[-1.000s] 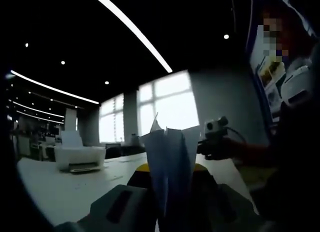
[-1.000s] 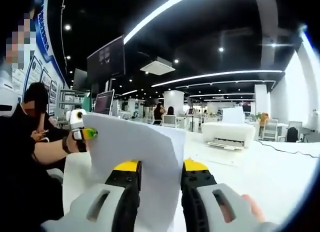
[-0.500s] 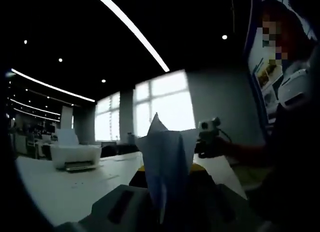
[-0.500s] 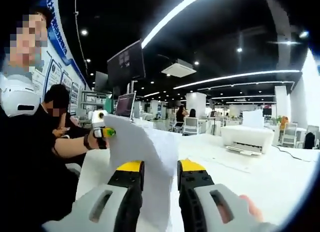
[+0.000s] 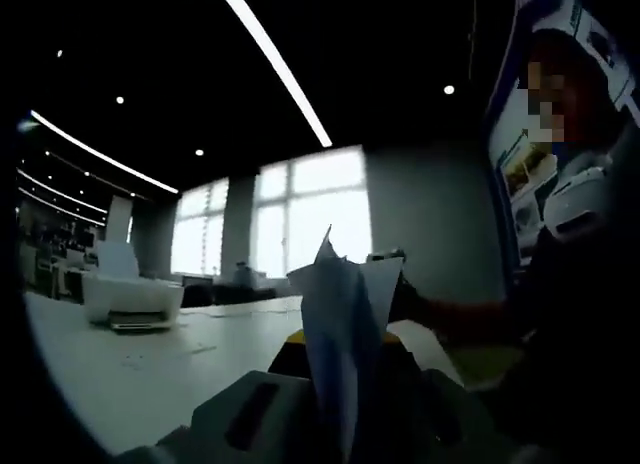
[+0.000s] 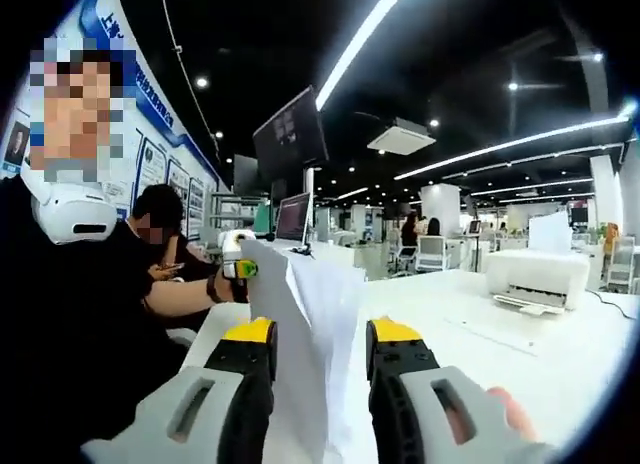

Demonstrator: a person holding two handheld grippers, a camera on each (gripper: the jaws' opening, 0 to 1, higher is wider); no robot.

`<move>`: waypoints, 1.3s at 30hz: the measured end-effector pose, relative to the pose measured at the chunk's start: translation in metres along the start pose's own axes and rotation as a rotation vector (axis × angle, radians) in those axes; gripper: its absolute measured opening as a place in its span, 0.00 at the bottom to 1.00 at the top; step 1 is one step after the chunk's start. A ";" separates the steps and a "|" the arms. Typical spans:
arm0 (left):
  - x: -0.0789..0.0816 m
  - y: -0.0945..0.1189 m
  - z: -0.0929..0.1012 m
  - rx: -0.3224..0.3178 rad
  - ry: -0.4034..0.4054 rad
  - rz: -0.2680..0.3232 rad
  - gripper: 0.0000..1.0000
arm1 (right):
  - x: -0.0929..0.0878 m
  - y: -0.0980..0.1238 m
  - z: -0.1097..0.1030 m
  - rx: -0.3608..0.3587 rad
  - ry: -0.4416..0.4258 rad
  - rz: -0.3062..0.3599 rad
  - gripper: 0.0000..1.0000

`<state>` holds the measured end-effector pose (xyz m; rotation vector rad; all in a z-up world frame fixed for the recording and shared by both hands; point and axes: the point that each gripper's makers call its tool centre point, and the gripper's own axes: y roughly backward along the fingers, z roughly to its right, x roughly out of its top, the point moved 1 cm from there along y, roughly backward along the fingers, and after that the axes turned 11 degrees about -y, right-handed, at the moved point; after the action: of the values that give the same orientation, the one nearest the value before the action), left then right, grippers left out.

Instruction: Organize the stack of printing papers by aligning and flattening the scattered papers on the table

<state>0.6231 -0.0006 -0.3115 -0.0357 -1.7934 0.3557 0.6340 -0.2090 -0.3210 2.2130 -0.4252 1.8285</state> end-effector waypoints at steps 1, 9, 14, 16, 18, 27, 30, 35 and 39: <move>0.000 0.000 0.002 -0.013 0.005 0.002 0.06 | 0.000 0.000 0.001 0.005 -0.007 -0.002 0.33; 0.001 -0.002 0.005 -0.055 0.015 -0.002 0.06 | 0.008 -0.007 -0.007 0.071 -0.009 0.029 0.43; 0.000 -0.002 0.003 -0.052 0.023 0.000 0.06 | 0.002 -0.010 -0.017 0.102 0.034 -0.014 0.20; 0.000 -0.002 0.002 -0.048 0.026 0.001 0.06 | 0.001 -0.010 -0.018 0.107 0.042 -0.019 0.16; 0.000 -0.001 -0.003 -0.031 0.017 -0.005 0.06 | 0.001 -0.009 -0.023 0.103 0.044 -0.018 0.11; 0.003 0.000 -0.010 -0.006 0.005 -0.005 0.07 | 0.003 0.000 -0.026 0.052 0.076 0.010 0.00; 0.002 0.001 -0.015 0.012 -0.003 -0.011 0.08 | 0.003 0.000 -0.029 0.030 0.081 0.006 0.00; 0.009 0.007 -0.023 0.052 -0.031 -0.012 0.13 | 0.002 0.001 -0.032 0.014 0.100 0.001 0.00; 0.015 0.011 -0.025 0.074 -0.047 -0.005 0.14 | 0.001 0.005 -0.036 0.002 0.110 0.002 0.00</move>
<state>0.6408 0.0187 -0.2953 0.0293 -1.8248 0.4226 0.5993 -0.2007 -0.3136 2.1016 -0.4038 1.9409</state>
